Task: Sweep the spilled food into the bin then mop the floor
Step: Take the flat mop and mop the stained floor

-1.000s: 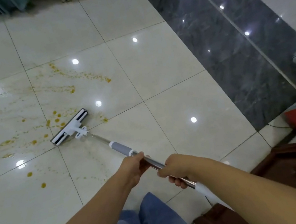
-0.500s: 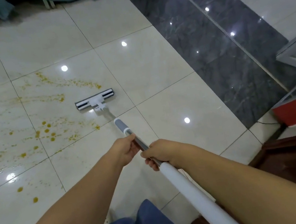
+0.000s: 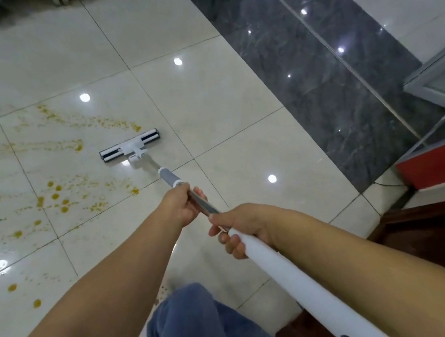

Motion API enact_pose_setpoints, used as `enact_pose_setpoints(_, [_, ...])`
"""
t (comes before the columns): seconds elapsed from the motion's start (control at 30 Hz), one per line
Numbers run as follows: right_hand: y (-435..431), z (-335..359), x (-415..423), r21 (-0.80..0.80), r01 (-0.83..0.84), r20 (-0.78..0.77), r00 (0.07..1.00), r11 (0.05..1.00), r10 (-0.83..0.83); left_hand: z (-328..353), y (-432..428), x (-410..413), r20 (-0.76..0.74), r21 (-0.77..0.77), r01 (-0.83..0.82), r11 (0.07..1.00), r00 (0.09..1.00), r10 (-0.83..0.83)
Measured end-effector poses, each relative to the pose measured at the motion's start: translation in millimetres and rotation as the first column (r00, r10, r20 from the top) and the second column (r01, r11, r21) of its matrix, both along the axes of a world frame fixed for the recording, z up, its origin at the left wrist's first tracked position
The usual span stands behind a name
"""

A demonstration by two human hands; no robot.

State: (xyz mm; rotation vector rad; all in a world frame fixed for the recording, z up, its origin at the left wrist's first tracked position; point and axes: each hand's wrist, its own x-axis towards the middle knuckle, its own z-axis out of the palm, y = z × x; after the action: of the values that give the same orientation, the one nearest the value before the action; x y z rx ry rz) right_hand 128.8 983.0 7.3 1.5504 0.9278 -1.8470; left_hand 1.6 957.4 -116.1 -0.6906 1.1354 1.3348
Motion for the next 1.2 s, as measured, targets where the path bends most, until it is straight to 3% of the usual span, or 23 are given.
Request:
enact_pose_setpoints(0.17, [40,8,-27,0.026,0.014,-0.002,1.000,1.000,-0.014,3,37,-25,0.020,0.035,-0.130,0.991,0.991,0.129])
enact_pose_setpoints(0.37, [69,-16,-66,0.074,-0.060,0.041,0.998,0.995,0.057,-17,77,-63,-0.017,-0.045,-0.144,0.989,0.990,0.143])
enact_pose_setpoints(0.97, [246,-91,-463,-0.039,-0.035,-0.120,0.992,0.999,0.030,-87,254,-469,-0.206,-0.160,-0.192,0.968,0.966,0.158])
enact_pose_setpoints(1.2, [268,-98,-491,-0.006,-0.157,-0.094,0.983,0.988,0.156,-86,271,-495,-0.208,-0.183,-0.151,0.972,0.972,0.112])
